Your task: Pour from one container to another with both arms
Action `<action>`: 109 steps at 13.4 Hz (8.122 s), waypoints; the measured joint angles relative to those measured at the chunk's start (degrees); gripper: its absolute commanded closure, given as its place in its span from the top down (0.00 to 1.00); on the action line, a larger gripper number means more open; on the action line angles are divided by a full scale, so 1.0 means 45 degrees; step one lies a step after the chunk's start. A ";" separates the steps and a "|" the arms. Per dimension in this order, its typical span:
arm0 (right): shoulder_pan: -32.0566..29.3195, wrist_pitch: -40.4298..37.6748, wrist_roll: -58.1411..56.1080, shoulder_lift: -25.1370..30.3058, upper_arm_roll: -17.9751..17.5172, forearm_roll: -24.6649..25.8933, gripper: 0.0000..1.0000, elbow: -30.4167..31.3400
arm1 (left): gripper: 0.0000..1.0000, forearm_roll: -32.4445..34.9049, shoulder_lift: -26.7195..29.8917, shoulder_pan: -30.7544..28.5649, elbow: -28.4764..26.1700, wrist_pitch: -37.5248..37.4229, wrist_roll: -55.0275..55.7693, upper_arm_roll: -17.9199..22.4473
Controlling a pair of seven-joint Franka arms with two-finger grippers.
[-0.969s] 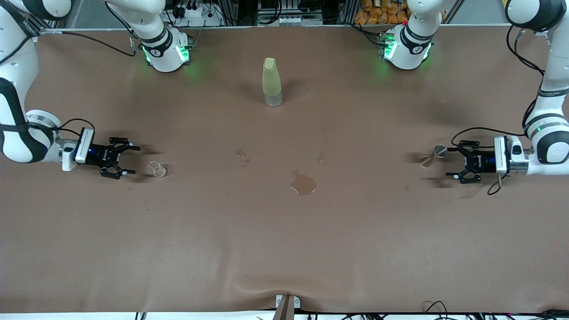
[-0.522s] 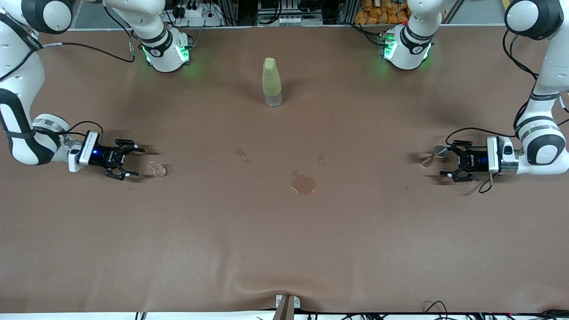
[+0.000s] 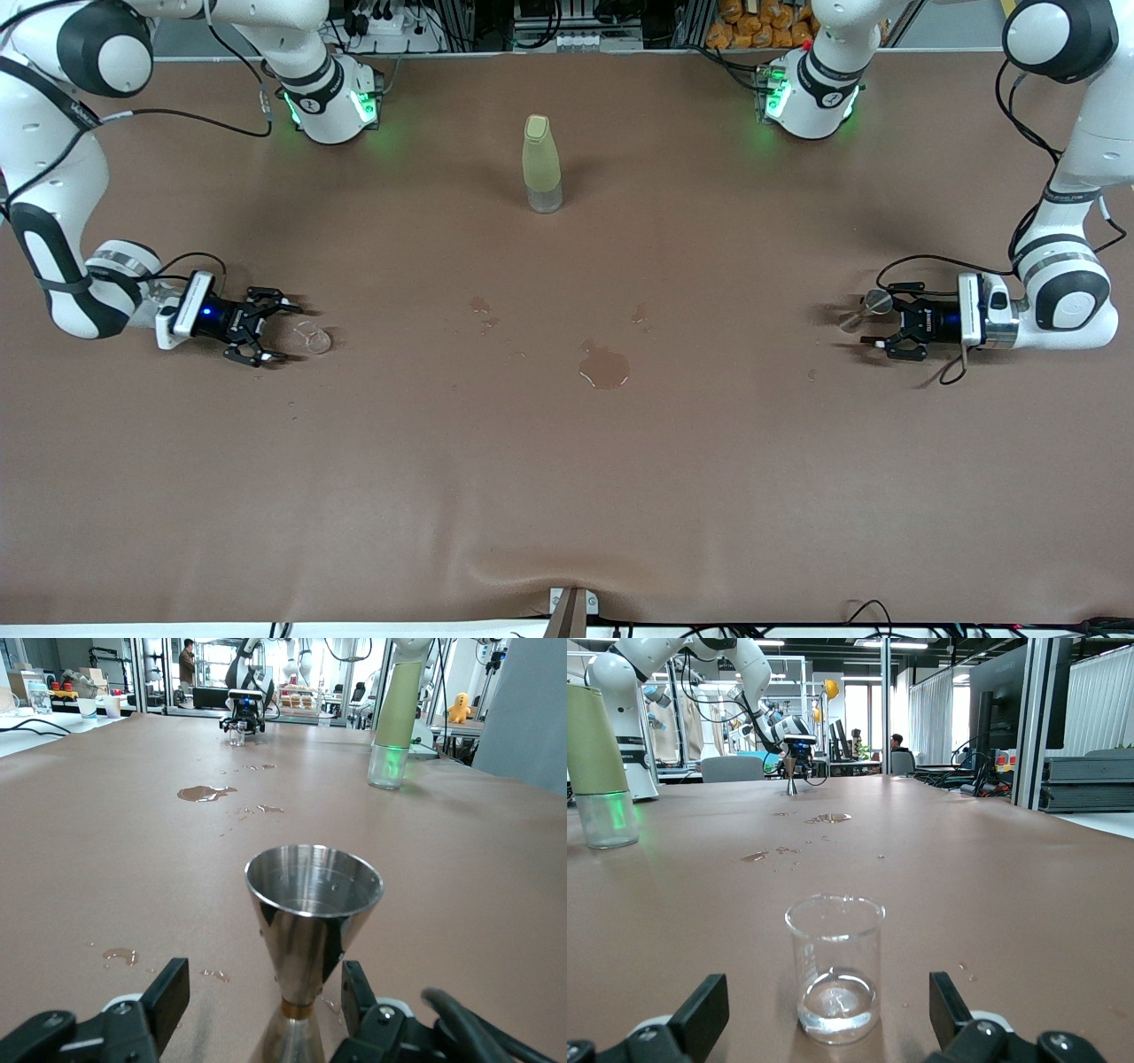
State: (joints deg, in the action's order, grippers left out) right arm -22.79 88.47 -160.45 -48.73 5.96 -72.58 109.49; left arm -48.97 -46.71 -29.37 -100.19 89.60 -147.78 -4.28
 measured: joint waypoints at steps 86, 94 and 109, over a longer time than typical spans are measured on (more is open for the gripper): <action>0.6600 0.1417 0.6496 0.9287 -0.0314 -0.1677 0.00 0.4587 | 0.00 -1.4859 -0.2454 1.5419 0.5016 0.9297 0.1189 -0.1313; 0.9149 0.3763 0.6372 0.9879 -0.0331 -0.4415 0.00 0.5829 | 0.00 -1.5077 -0.2518 1.5418 0.5021 0.9300 0.1189 -0.1293; 1.0591 0.4128 0.5648 0.9881 -0.0386 -0.7157 0.00 0.7924 | 0.00 -1.5260 -0.2610 1.5422 0.5021 0.9300 0.1189 -0.1292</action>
State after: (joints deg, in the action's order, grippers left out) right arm 24.87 107.04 -135.04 -4.27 4.22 -104.79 145.15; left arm -117.64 -58.46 40.03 -77.59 131.45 -142.43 -10.10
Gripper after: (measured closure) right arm 0.837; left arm 0.793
